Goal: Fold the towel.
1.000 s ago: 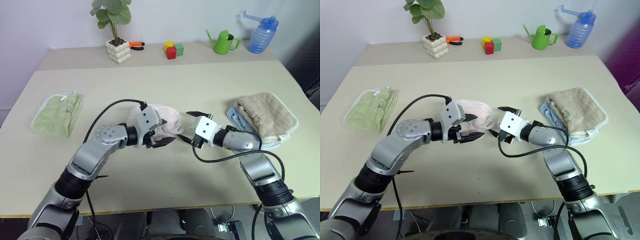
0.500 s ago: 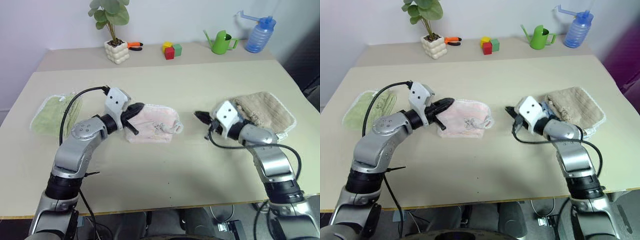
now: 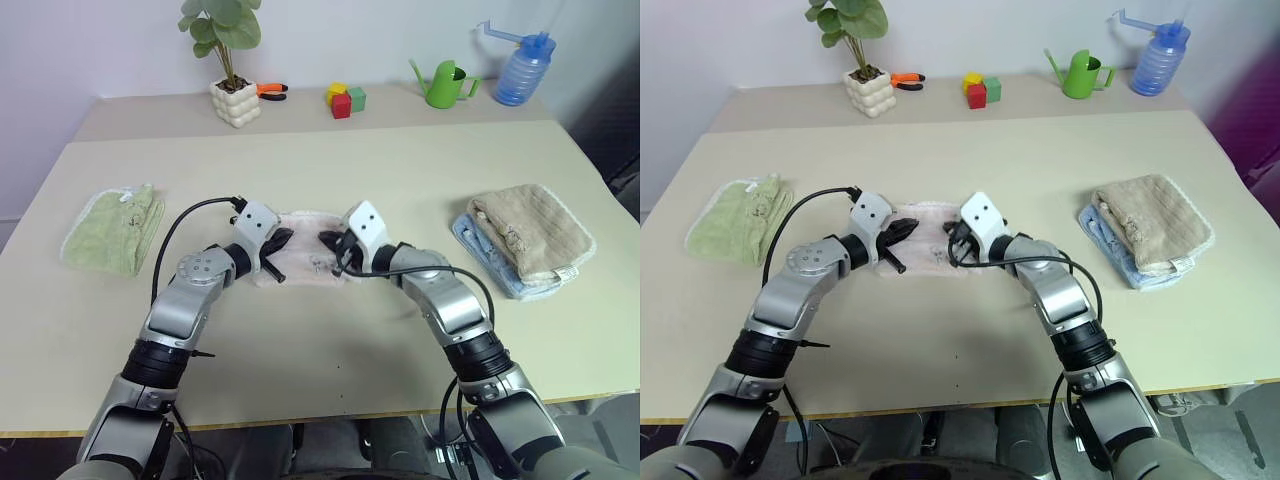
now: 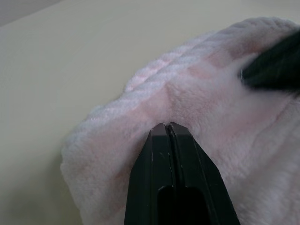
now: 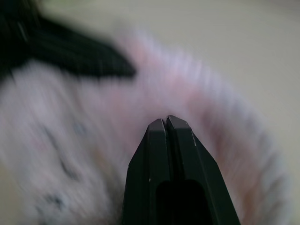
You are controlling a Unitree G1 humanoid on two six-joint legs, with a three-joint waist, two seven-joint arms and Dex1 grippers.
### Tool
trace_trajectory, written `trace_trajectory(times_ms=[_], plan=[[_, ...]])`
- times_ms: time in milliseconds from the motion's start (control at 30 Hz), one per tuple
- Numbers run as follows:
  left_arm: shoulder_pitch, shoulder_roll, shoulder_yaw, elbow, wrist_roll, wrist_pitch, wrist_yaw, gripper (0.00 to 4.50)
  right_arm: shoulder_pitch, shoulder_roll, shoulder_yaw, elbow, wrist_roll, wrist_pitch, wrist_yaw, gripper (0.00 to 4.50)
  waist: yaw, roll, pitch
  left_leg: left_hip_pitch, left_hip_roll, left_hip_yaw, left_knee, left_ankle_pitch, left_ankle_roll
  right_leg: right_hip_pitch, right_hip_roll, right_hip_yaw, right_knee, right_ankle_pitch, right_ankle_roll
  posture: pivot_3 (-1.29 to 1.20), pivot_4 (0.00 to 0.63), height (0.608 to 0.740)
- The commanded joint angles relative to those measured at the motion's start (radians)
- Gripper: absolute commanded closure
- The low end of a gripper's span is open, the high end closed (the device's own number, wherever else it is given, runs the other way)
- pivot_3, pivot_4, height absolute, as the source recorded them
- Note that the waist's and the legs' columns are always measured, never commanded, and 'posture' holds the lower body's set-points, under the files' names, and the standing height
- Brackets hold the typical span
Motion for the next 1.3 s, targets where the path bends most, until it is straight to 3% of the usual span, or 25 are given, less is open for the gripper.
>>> trace_trajectory(times_ms=[33,300,400,433,533,633,667,767,800,1133,1233,1300], plan=[[0.031,-0.007,-0.013,0.021,0.036,-0.039,0.003,4.5,0.02,-0.019,0.015,0.014,-0.048,-0.025,-0.017,4.45,0.0,0.0,-0.001,0.0,0.0,0.0,0.0,0.0,0.0,0.0,0.0,0.0,0.0,0.0,0.0,0.0,0.15,0.732],[0.025,-0.059,0.094,0.002,-0.01,-0.091,0.045,4.5,0.02,-0.022,-0.07,-0.081,-0.006,-0.103,-0.013,4.45,0.002,0.0,-0.002,0.001,0.0,0.0,0.001,0.0,0.0,0.001,0.0,0.0,0.001,0.0,0.0,0.0,0.15,0.732],[0.001,-0.072,0.202,-0.037,-0.085,-0.039,0.071,4.5,0.029,-0.078,-0.087,-0.15,0.012,-0.109,0.045,3.63,0.002,0.0,-0.002,0.0,0.0,0.0,0.001,0.0,0.0,0.001,0.0,0.0,0.001,0.0,0.0,0.0,0.15,0.732],[-0.002,-0.07,0.225,-0.047,-0.104,-0.022,0.072,4.5,0.035,-0.094,-0.089,-0.17,0.02,-0.106,0.066,3.16,0.002,0.0,-0.002,0.0,0.0,0.0,0.001,0.0,0.0,0.001,0.0,0.0,0.001,0.0,0.0,0.0,0.15,0.732],[0.0,-0.03,0.306,-0.072,-0.169,0.115,0.073,3.67,0.069,-0.183,-0.085,-0.253,0.041,-0.119,0.161,1.69,0.0,-0.001,-0.002,0.0,0.0,0.0,0.001,0.0,0.0,0.0,0.0,0.0,0.0,0.0,0.0,0.0,0.15,0.732],[0.022,-0.018,0.382,-0.101,-0.285,0.279,0.063,2.26,0.094,-0.244,-0.088,-0.31,0.046,-0.151,0.213,0.23,-0.002,-0.001,-0.002,0.0,0.001,0.0,0.0,-0.001,0.001,0.001,0.001,0.0,0.0,0.0,0.0,0.0,0.15,0.732],[0.035,-0.018,0.399,-0.112,-0.319,0.331,0.058,1.73,0.099,-0.257,-0.09,-0.324,0.046,-0.163,0.221,0.0,-0.001,-0.001,-0.002,0.0,0.001,0.0,0.001,-0.001,0.002,0.001,0.001,0.0,0.0,0.0,0.0,0.0,0.15,0.732],[0.068,-0.019,0.404,-0.134,-0.366,0.437,0.065,0.26,0.108,-0.277,-0.088,-0.342,0.047,-0.197,0.245,0.0,0.0,-0.001,-0.002,0.0,0.001,0.0,0.001,-0.001,0.002,0.001,0.001,0.0,0.0,0.0,0.0,0.0,0.15,0.732],[0.075,-0.021,0.403,-0.14,-0.375,0.46,0.071,0.11,0.11,-0.28,-0.087,-0.344,0.047,-0.206,0.25,0.0,0.0,-0.001,-0.001,0.0,0.001,0.0,0.001,-0.001,0.001,0.001,0.001,0.0,0.0,0.0,0.0,0.0,0.15,0.732],[0.064,-0.217,0.389,-0.177,-0.541,0.661,0.136,0.11,0.105,-0.256,-0.066,-0.329,0.011,-0.258,0.228,0.0,0.012,-0.001,-0.002,0.001,0.0,0.0,0.002,0.0,0.0,0.002,0.0,0.0,0.001,0.0,0.0,0.0,0.15,0.732],[0.059,-0.247,0.4,-0.177,-0.552,0.667,0.156,1.29,0.1,-0.262,-0.077,-0.328,0.009,-0.262,0.216,0.0,0.019,-0.002,-0.002,0.0,0.0,0.0,0.003,0.0,0.0,0.003,0.0,0.0,0.001,0.0,0.0,0.0,0.15,0.732],[0.059,-0.258,0.403,-0.171,-0.553,0.667,0.17,2.38,0.1,-0.267,-0.085,-0.331,0.007,-0.263,0.21,0.0,0.021,-0.002,-0.002,0.0,0.0,0.0,0.004,0.0,0.0,0.003,0.0,0.0,0.001,0.0,0.0,0.0,0.15,0.732]])
